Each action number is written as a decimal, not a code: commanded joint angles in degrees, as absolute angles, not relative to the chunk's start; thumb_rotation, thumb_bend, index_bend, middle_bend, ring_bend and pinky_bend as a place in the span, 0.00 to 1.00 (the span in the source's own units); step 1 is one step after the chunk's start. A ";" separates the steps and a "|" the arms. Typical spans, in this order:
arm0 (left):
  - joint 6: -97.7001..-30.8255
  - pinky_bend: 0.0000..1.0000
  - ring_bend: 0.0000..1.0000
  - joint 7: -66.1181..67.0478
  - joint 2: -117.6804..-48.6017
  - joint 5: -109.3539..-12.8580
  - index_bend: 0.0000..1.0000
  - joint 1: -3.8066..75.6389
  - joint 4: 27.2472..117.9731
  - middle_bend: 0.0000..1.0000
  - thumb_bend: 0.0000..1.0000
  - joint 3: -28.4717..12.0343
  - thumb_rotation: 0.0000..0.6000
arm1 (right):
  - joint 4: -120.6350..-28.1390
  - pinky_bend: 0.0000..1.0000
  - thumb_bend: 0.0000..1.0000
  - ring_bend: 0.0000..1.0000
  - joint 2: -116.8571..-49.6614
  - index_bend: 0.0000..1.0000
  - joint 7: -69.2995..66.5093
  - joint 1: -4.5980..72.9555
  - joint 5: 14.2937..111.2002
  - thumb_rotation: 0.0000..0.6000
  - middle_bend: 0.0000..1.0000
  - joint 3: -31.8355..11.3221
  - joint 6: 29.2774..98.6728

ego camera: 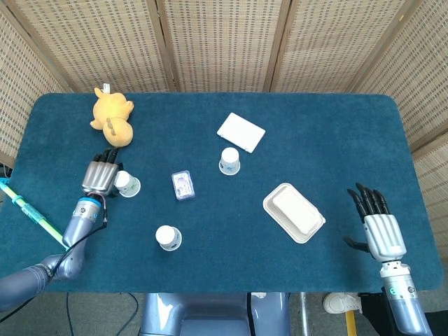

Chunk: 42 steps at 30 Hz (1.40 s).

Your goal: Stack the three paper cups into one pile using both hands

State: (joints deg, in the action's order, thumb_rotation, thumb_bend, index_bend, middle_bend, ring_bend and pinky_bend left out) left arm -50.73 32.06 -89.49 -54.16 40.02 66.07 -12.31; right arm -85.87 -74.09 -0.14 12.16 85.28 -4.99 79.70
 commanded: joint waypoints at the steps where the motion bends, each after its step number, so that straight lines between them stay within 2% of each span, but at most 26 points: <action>1: -51.92 0.16 0.00 31.28 -90.09 -55.26 0.51 40.08 65.45 0.00 0.27 -11.99 1.00 | -85.98 0.00 0.14 0.00 -74.06 0.11 -0.13 12.22 85.53 1.00 0.00 -4.82 79.62; 12: -54.30 0.16 0.00 27.56 -88.70 -57.73 0.51 39.01 67.15 0.00 0.27 -11.56 1.00 | -86.07 0.00 0.14 0.00 -74.07 0.11 0.01 12.14 85.53 1.00 0.00 -4.87 79.86; 18: -58.70 0.16 0.00 23.42 -82.69 -62.98 0.51 36.77 76.99 0.00 0.27 -11.12 1.00 | -85.92 0.00 0.14 0.00 -74.20 0.11 0.14 12.22 85.46 1.00 0.00 -4.83 79.62; 28: -66.25 0.16 0.00 21.09 -71.99 -76.25 0.51 32.49 95.20 0.00 0.27 -6.29 1.00 | -85.84 0.00 0.14 0.00 -74.30 0.11 0.34 12.22 84.91 1.00 0.00 -5.03 79.46; 42: -67.39 0.16 0.00 20.73 -69.63 -85.78 0.50 30.26 102.03 0.00 0.27 -0.40 1.00 | -85.84 0.00 0.14 0.00 -73.92 0.11 -0.66 12.12 84.63 1.00 0.00 -5.27 79.53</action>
State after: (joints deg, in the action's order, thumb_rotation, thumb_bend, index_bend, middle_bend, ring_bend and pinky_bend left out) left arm -67.51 20.76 -69.66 -85.58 30.35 101.86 -0.54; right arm -85.83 -73.92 -0.66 12.12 84.62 -5.27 79.53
